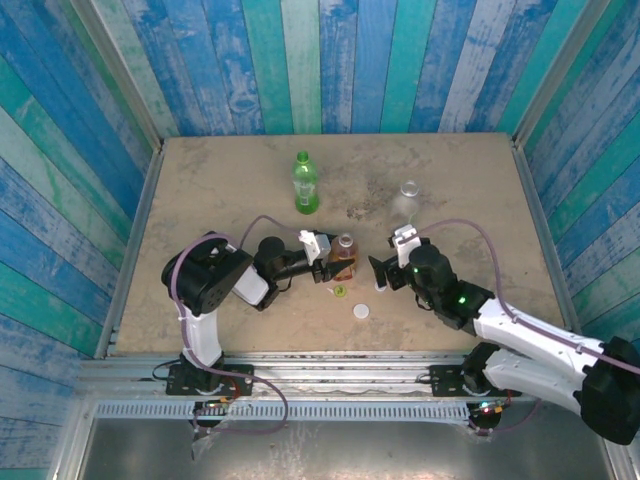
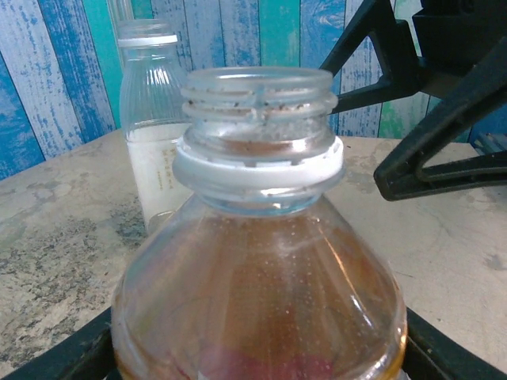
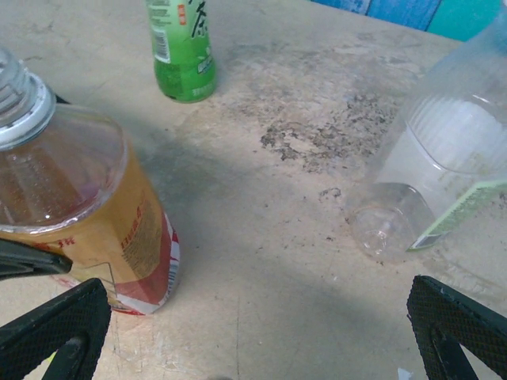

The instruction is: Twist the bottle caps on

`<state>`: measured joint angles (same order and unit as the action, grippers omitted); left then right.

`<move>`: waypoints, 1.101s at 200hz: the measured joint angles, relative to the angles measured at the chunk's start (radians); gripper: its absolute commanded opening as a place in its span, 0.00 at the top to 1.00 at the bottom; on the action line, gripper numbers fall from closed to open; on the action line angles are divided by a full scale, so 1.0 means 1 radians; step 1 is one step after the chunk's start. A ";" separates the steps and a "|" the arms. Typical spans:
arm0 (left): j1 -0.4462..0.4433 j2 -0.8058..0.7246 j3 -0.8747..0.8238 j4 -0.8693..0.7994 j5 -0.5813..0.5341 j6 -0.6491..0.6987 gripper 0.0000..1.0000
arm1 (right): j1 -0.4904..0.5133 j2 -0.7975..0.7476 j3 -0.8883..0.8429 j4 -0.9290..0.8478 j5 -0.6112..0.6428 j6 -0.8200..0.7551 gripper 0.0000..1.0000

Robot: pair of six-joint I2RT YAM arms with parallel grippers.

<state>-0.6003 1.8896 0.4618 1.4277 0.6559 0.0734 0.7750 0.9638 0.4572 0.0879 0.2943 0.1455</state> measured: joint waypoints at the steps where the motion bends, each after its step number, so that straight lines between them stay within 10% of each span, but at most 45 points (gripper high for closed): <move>1: 0.000 0.000 0.000 0.000 0.000 0.000 0.42 | 0.000 0.000 0.000 -0.001 0.000 0.002 0.00; 64: 0.000 0.000 0.008 -0.020 0.038 -0.025 0.42 | -0.006 0.055 0.052 -0.111 -0.055 0.072 0.01; 220: 0.024 0.000 0.018 -0.043 0.042 -0.044 0.42 | -0.011 0.363 0.167 -0.304 -0.098 0.198 0.46</move>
<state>-0.5766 1.8893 0.4793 1.3849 0.6979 0.0296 0.7643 1.3270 0.6247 -0.2161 0.1963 0.3435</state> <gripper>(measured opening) 0.649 0.547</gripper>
